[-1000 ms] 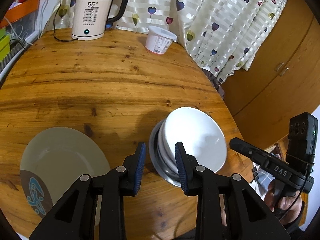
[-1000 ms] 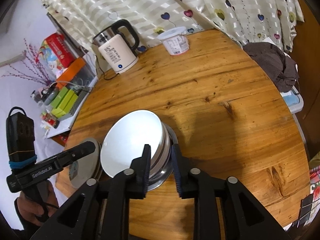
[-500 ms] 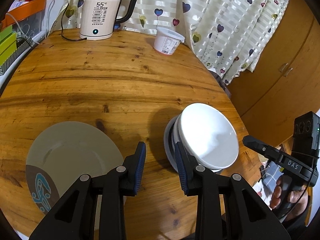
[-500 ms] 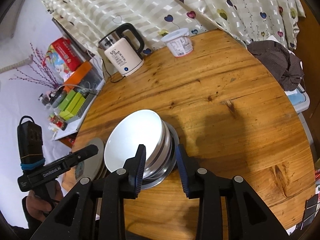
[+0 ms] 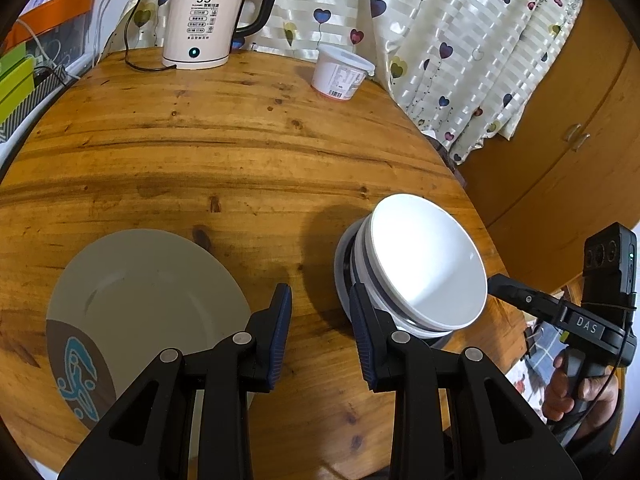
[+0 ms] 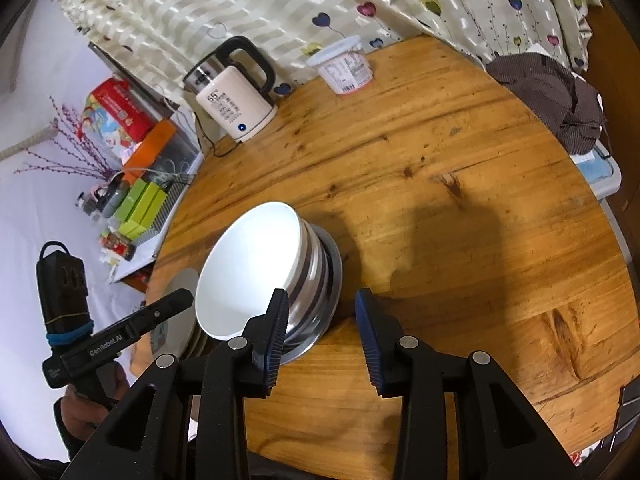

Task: Organize plates and bowls
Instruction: 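Lift the steel bowl with its nested white bowls using both tools, then carry the steel bowl stack with both tools over the green plate stack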

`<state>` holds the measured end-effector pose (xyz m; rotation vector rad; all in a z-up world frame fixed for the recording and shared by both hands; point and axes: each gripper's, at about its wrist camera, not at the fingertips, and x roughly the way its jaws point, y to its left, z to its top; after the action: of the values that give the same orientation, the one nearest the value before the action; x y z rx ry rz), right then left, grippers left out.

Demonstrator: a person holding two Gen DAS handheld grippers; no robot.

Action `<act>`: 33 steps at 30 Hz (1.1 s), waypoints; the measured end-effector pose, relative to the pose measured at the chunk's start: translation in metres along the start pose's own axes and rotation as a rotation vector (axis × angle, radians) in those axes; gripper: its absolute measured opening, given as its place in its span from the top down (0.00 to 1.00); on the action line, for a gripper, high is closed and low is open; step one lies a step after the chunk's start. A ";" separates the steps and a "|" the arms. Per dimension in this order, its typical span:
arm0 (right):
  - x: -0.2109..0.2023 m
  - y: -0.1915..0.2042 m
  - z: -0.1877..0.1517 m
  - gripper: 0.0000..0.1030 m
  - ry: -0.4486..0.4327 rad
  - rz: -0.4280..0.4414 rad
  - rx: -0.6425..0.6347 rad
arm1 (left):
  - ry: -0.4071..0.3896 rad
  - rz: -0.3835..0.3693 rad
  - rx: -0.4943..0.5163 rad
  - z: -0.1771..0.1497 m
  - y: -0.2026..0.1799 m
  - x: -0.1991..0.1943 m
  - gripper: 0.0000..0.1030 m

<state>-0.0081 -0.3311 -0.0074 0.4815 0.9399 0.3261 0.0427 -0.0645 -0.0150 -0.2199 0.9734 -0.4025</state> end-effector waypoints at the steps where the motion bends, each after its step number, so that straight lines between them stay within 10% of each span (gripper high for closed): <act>1: 0.001 0.000 0.000 0.67 0.002 0.004 0.000 | 0.002 -0.001 -0.001 0.000 0.000 0.000 0.70; 33: 0.015 -0.014 -0.003 0.74 0.063 0.054 0.073 | 0.066 -0.075 -0.044 -0.003 0.009 0.015 0.70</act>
<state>-0.0013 -0.3350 -0.0259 0.5673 1.0035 0.3585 0.0499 -0.0624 -0.0313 -0.2851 1.0417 -0.4598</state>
